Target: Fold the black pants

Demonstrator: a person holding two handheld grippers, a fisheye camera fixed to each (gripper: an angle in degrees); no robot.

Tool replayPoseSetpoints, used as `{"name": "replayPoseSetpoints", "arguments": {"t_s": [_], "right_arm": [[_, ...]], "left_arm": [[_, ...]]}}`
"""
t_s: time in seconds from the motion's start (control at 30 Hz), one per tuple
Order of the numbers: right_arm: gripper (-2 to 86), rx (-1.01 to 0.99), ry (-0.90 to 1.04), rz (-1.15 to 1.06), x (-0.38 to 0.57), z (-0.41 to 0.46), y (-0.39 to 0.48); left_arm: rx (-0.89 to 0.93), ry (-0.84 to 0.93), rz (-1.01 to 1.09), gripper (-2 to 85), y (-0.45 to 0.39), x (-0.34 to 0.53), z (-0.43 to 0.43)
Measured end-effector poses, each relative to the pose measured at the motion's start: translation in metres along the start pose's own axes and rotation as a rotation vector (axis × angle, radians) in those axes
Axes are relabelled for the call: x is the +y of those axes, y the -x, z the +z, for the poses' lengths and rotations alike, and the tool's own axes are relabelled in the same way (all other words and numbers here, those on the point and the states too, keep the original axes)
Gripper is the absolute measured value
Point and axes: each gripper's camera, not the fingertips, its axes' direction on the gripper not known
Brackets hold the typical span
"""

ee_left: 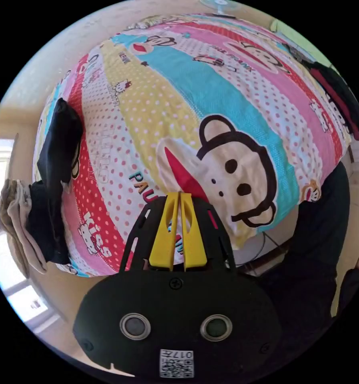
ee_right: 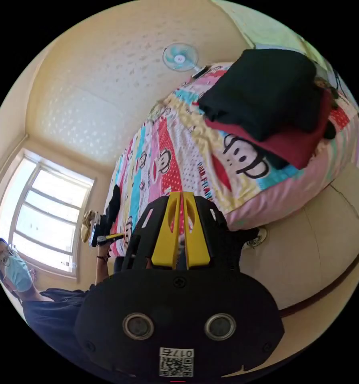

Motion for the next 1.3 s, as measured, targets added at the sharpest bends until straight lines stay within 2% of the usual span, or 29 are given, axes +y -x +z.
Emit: {"name": "replayPoseSetpoints", "arguments": {"t_s": [0.17, 0.23, 0.33, 0.5, 0.57, 0.73, 0.83, 0.9, 1.0, 1.07, 1.13, 1.23, 1.3], "right_arm": [[9.7, -0.02, -0.119, 0.056, -0.024, -0.063, -0.042], [11.2, -0.039, -0.133, 0.059, -0.04, -0.071, -0.056], [12.0, -0.05, -0.104, 0.085, -0.06, -0.062, -0.07], [11.6, -0.113, -0.08, 0.145, -0.082, -0.05, -0.09], [10.9, -0.131, -0.072, 0.149, -0.088, -0.05, -0.092], [11.9, -0.069, -0.044, 0.154, -0.083, -0.06, -0.078], [14.0, 0.026, -0.114, 0.177, -0.068, -0.072, -0.071], [15.1, 0.021, -0.084, 0.169, -0.066, -0.066, -0.071], [15.6, -0.136, -0.077, 0.152, -0.066, -0.048, -0.071], [15.4, -0.13, -0.093, 0.172, -0.068, -0.038, -0.069], [13.8, -0.042, -0.052, 0.19, -0.079, -0.026, -0.068], [10.8, -0.083, 0.016, 0.25, -0.091, -0.02, -0.056], [8.2, -0.079, 0.05, 0.082, -0.101, -0.022, -0.013]], "left_arm": [[-0.235, 0.154, 0.157, -1.0, -0.035, -0.037, 0.005], [-0.276, 0.189, 0.172, -0.9, -0.039, -0.048, 0.008], [-0.181, 0.208, 0.12, -0.8, -0.02, -0.059, 0.005], [0.133, 0.167, -0.001, -0.7, 0.04, -0.062, 0.004], [0.184, 0.14, -0.015, -0.7, 0.051, -0.059, 0.005], [0.287, 0.06, -0.077, -0.7, 0.076, -0.048, 0.009], [0.422, 0.008, -0.151, -0.6, 0.102, -0.038, 0.017], [0.525, -0.034, -0.187, -0.6, 0.12, -0.03, 0.026], [0.582, -0.079, -0.199, -0.6, 0.132, -0.021, 0.033], [0.586, -0.098, -0.204, -0.6, 0.135, -0.018, 0.034], [0.578, -0.117, -0.21, -0.6, 0.136, -0.014, 0.035], [0.541, -0.144, -0.228, -0.6, 0.135, -0.009, 0.035], [0.49, -0.171, -0.243, -0.6, 0.131, -0.005, 0.034]]}}
